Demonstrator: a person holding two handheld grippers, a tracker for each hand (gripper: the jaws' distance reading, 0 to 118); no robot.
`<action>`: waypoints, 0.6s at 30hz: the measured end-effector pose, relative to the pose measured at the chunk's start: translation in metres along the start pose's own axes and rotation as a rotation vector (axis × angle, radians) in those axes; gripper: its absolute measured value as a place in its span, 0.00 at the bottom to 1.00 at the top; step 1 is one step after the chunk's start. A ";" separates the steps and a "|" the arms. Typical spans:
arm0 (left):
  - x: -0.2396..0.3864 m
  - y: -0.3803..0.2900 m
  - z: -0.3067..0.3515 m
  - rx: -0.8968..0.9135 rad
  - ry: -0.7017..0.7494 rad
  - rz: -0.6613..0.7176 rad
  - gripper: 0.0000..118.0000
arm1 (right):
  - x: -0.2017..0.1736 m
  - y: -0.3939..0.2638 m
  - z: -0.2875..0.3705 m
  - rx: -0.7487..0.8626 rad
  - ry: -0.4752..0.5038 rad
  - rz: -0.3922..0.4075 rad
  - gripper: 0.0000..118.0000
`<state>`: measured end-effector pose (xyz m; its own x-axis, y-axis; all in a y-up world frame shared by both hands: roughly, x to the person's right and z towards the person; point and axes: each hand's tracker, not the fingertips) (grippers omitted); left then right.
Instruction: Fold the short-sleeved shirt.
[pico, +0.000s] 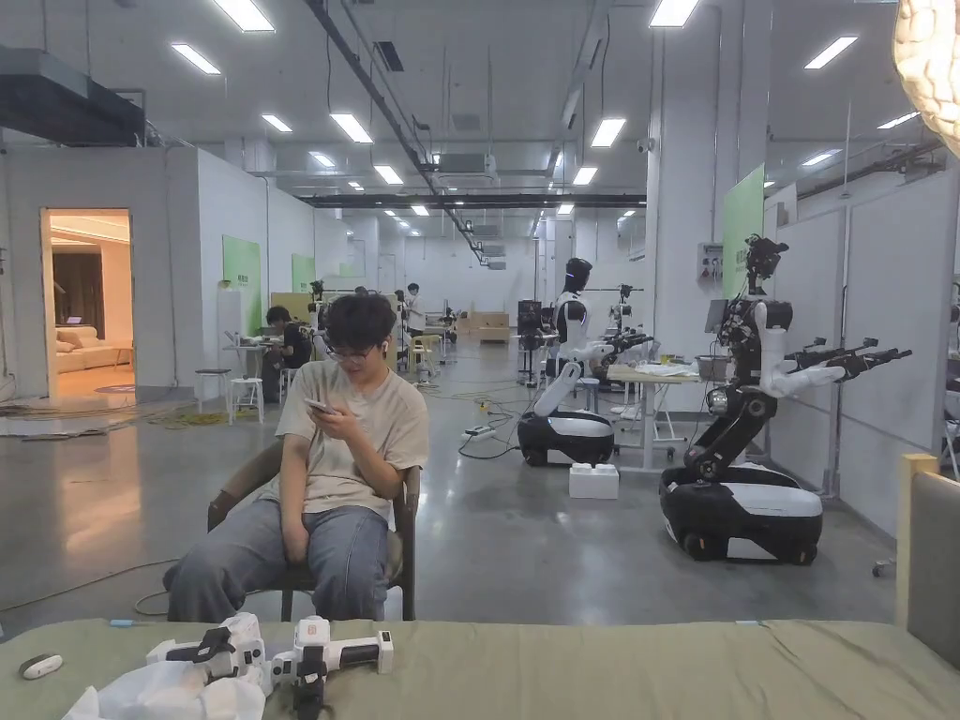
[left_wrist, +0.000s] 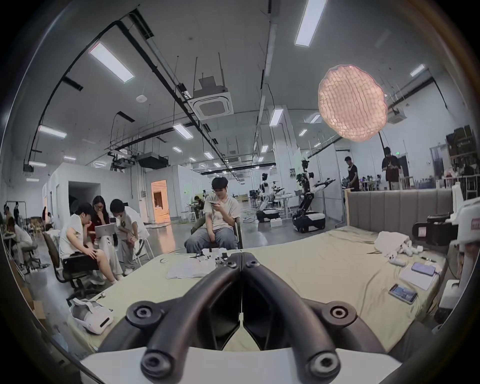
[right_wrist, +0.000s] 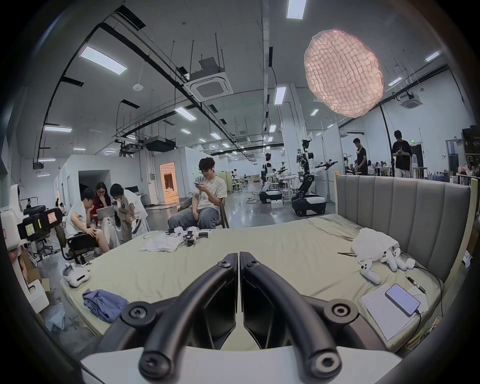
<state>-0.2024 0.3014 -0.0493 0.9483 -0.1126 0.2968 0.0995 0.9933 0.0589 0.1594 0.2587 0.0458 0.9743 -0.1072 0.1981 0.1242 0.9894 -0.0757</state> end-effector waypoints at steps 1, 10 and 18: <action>0.000 0.000 0.000 0.010 0.003 0.001 0.00 | 0.000 0.001 -0.001 -0.003 0.005 0.001 0.00; -0.008 0.000 -0.004 0.006 -0.007 0.058 0.00 | -0.004 0.002 -0.004 -0.004 0.011 0.023 0.00; -0.006 0.000 -0.009 0.007 -0.006 0.048 0.00 | -0.005 0.001 -0.006 -0.015 0.019 0.019 0.00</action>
<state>-0.2049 0.3022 -0.0600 0.9502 -0.0646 0.3049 0.0514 0.9974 0.0511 0.1559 0.2600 0.0385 0.9799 -0.0905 0.1778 0.1085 0.9896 -0.0943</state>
